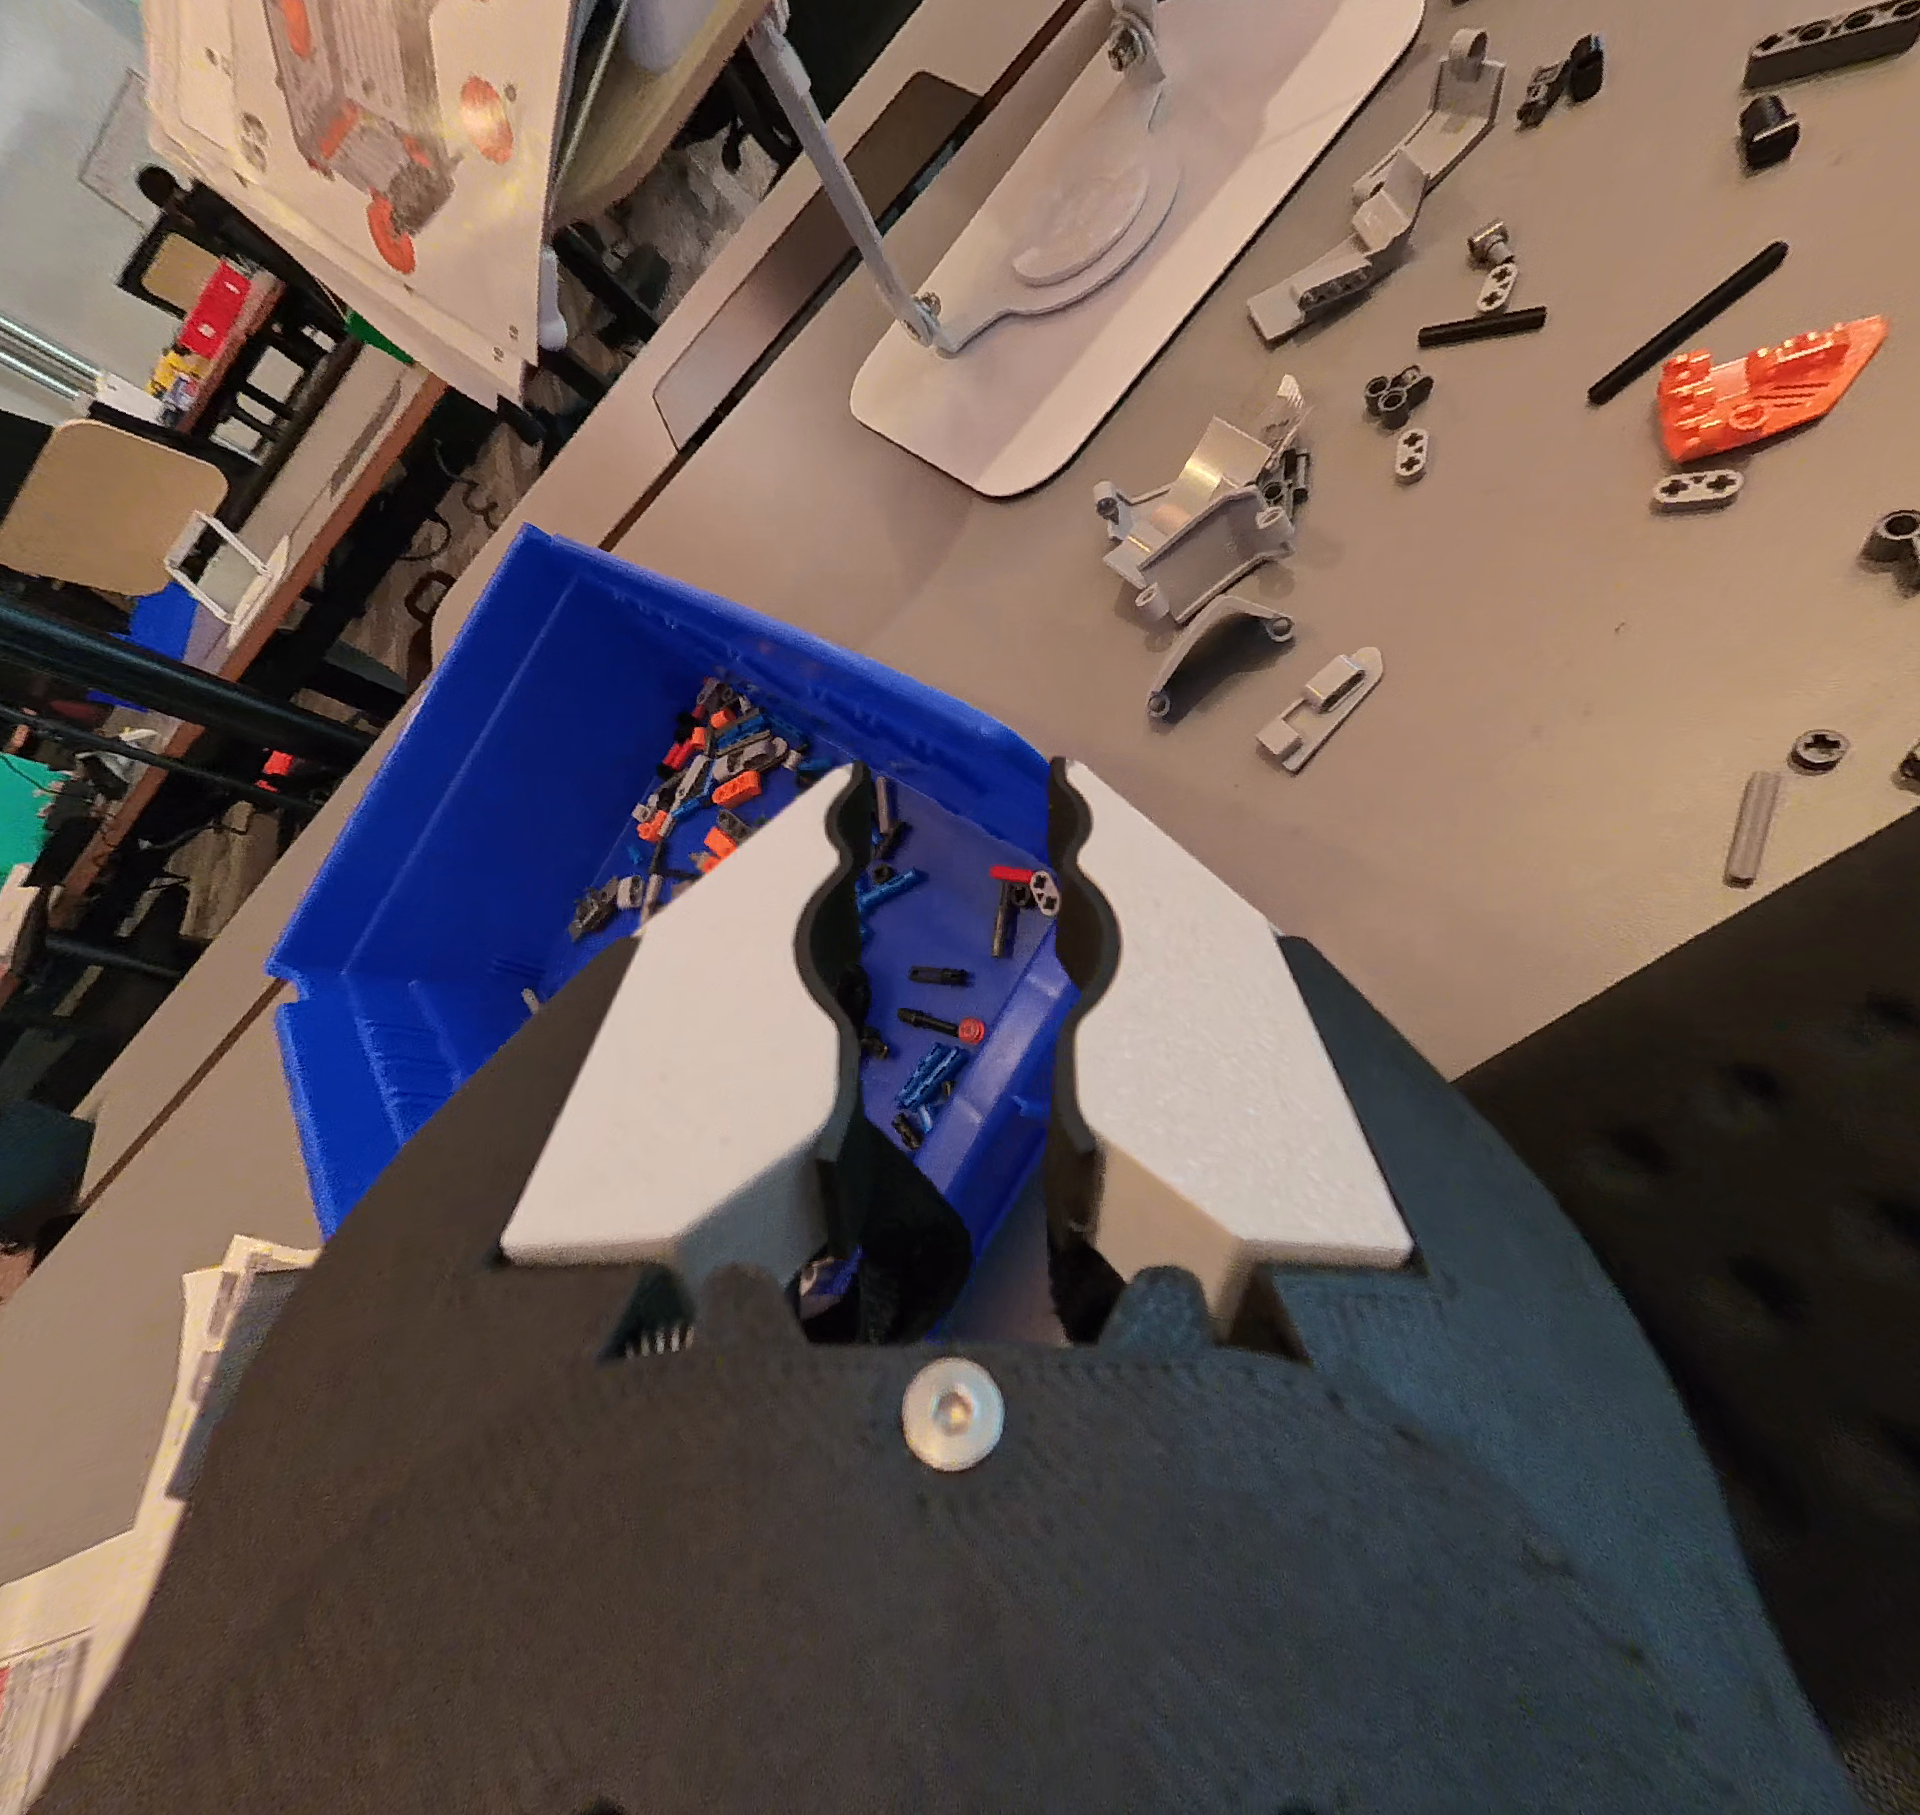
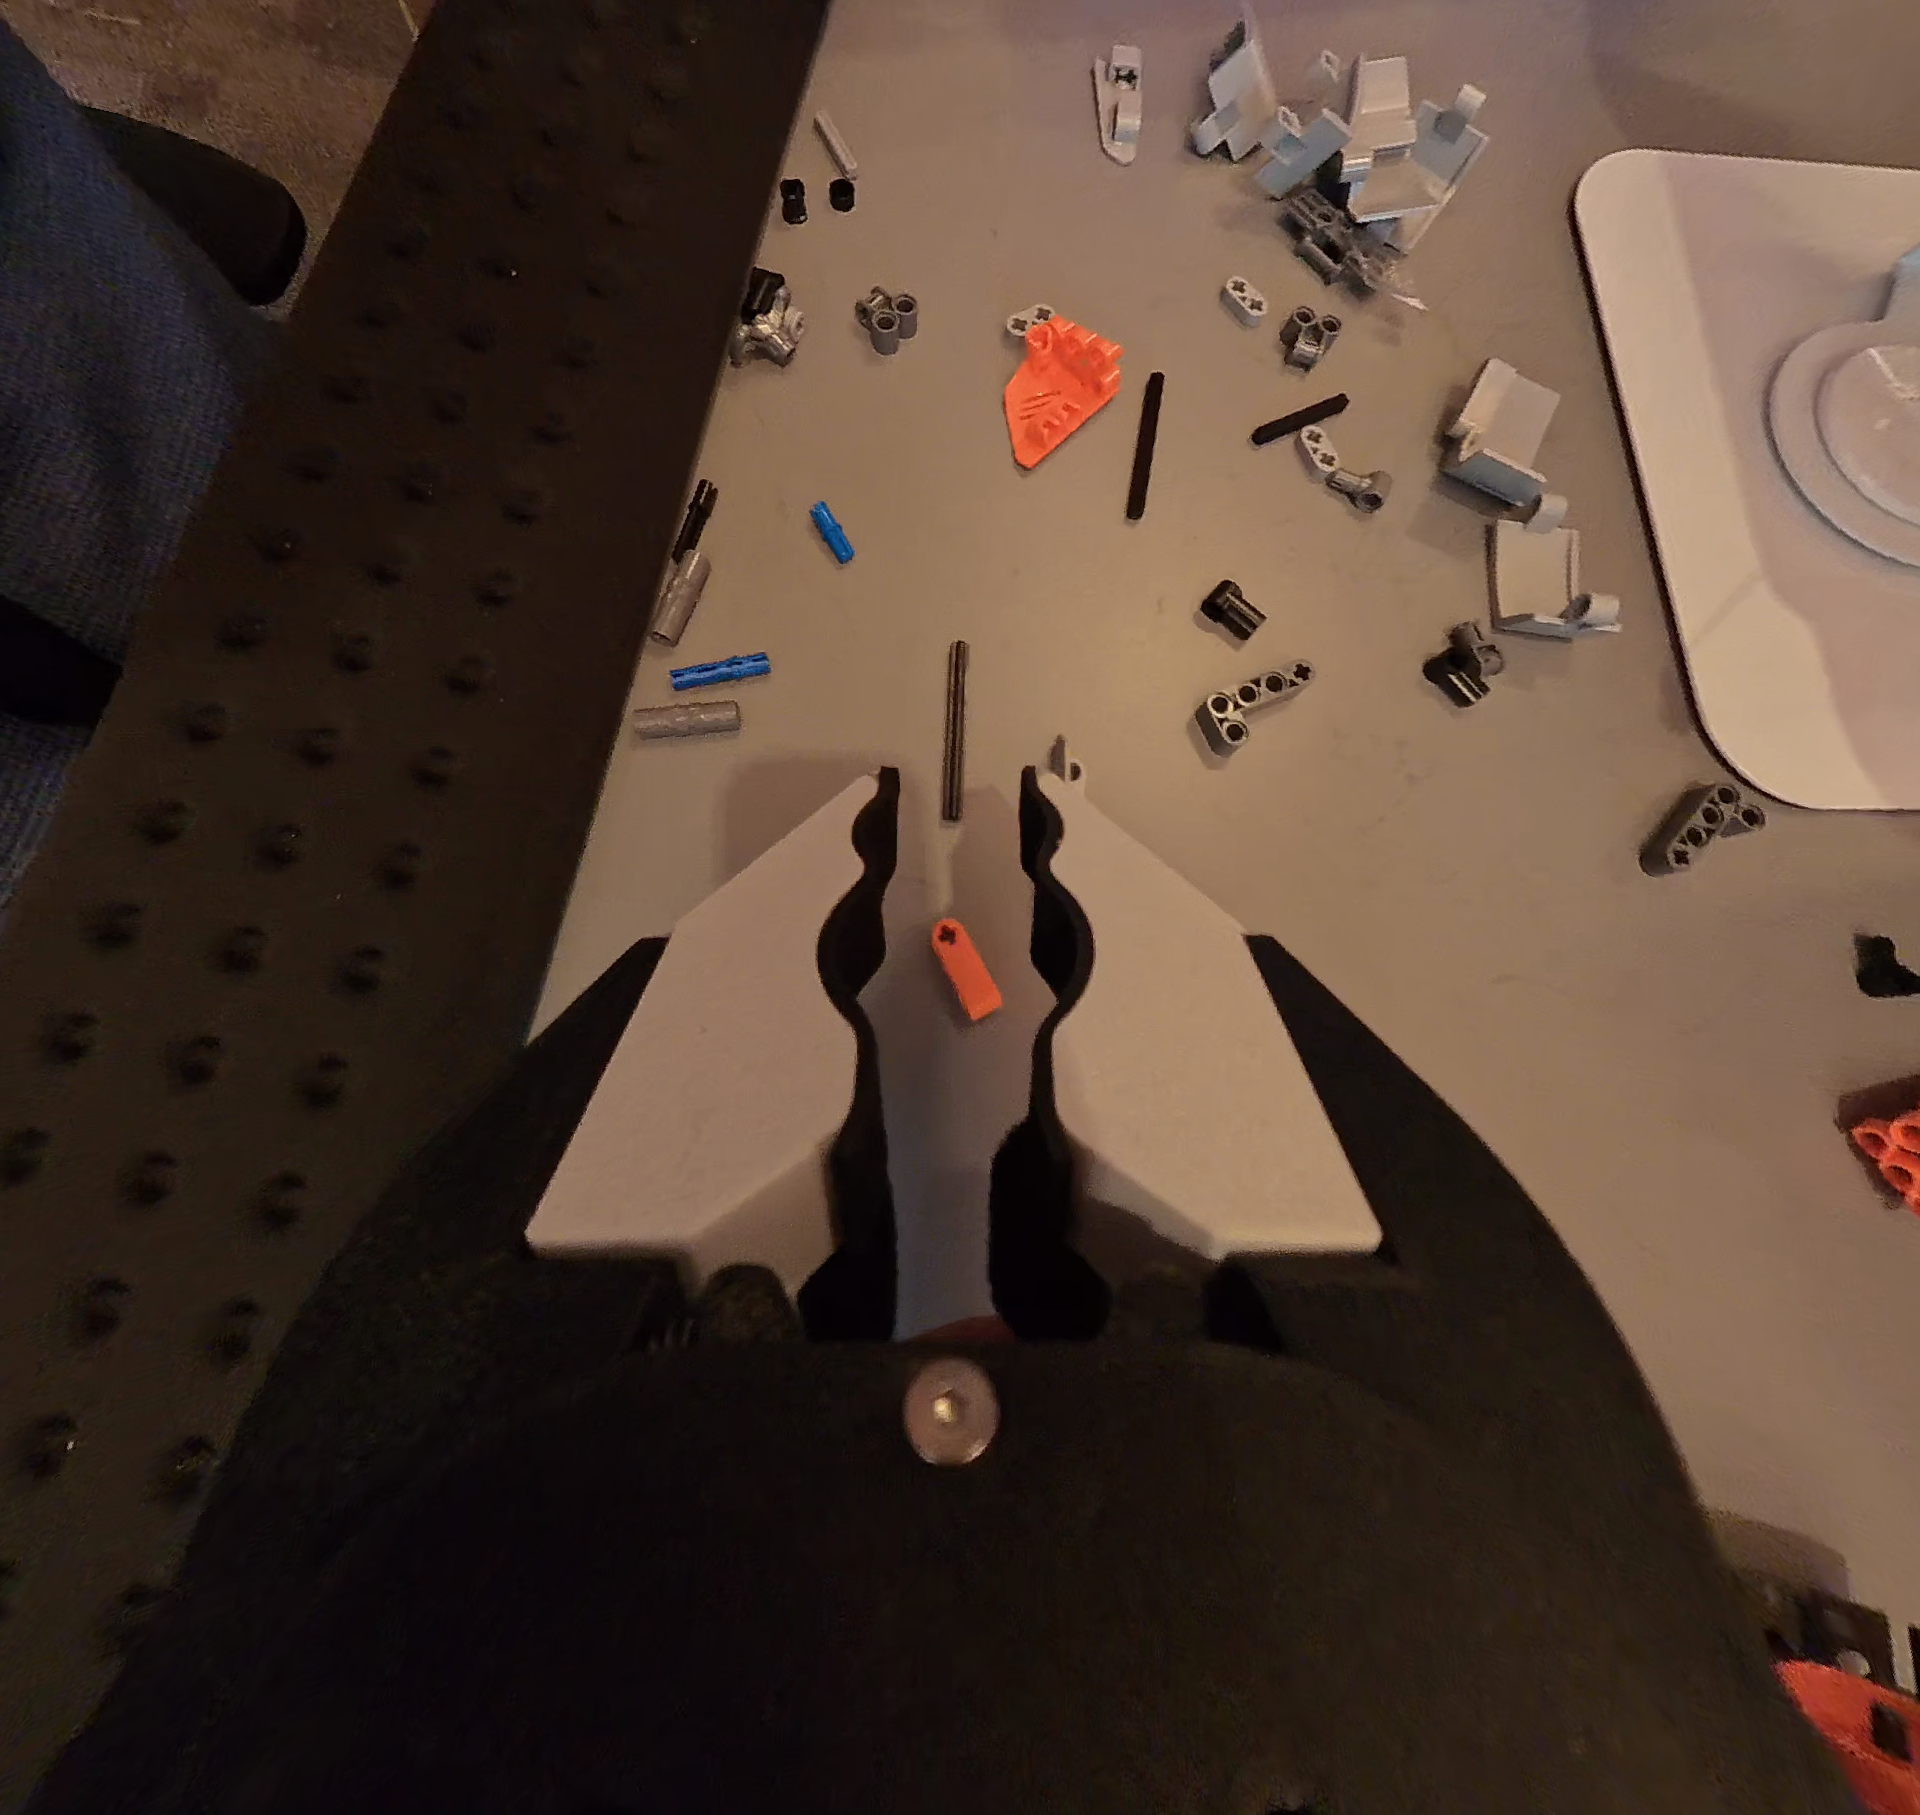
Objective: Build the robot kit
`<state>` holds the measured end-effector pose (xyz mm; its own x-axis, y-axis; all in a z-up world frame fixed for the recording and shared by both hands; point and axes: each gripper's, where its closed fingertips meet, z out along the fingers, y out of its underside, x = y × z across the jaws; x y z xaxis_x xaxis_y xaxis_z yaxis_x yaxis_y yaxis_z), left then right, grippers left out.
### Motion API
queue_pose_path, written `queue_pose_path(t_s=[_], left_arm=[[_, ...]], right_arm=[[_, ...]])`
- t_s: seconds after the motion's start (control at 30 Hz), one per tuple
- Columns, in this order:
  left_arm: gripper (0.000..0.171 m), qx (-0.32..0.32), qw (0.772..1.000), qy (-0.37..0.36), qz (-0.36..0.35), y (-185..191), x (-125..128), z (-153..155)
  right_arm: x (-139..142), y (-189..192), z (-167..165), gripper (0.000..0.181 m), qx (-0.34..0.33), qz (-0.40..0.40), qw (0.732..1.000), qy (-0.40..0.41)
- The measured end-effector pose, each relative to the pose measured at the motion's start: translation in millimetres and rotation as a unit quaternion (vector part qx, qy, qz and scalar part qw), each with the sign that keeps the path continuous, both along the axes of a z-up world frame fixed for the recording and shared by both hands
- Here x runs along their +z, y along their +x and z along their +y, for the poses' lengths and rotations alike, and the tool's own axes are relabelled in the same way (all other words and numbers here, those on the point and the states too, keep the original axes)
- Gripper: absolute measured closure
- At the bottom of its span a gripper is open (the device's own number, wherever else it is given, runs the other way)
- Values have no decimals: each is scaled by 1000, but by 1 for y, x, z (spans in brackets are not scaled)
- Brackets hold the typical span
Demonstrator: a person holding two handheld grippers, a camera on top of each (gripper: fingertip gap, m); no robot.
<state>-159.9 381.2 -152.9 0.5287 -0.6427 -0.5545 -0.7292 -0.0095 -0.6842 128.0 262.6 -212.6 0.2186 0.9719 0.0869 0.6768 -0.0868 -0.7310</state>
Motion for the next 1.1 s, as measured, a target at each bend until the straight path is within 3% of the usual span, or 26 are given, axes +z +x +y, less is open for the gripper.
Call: queue_pose_path(t_s=[0.23, 0.43, 0.6, 0.67, 0.9, 1.0, 1.1], left_arm=[[135, -13, 998, -54, -20, 6, -24, 1], [137, -15, 994, -102, 24, 8, -62, -2], [138, -9, 994, -101, 38, 10, -70, -2], [139, -10, 994, -96, 40, 10, -70, -3], [142, -22, 995, -95, 31, 10, -69, -7], [142, -23, 995, -92, 32, 11, -70, -8], [142, -23, 995, -90, 32, 12, -70, -11]], right_arm=[[5, 10, 7, 161, -22, 14, 1000, 5], [3, 13, 13, 158, -39, 17, 999, 9], [18, 17, 24, 154, -61, 17, 997, 39], [42, 32, 32, 153, -88, 14, 993, 76], [184, 118, 27, 153, -237, 118, 944, 197], [209, 142, 14, 153, -276, 137, 925, 224], [210, 147, 3, 153, -284, 136, 921, 229]])
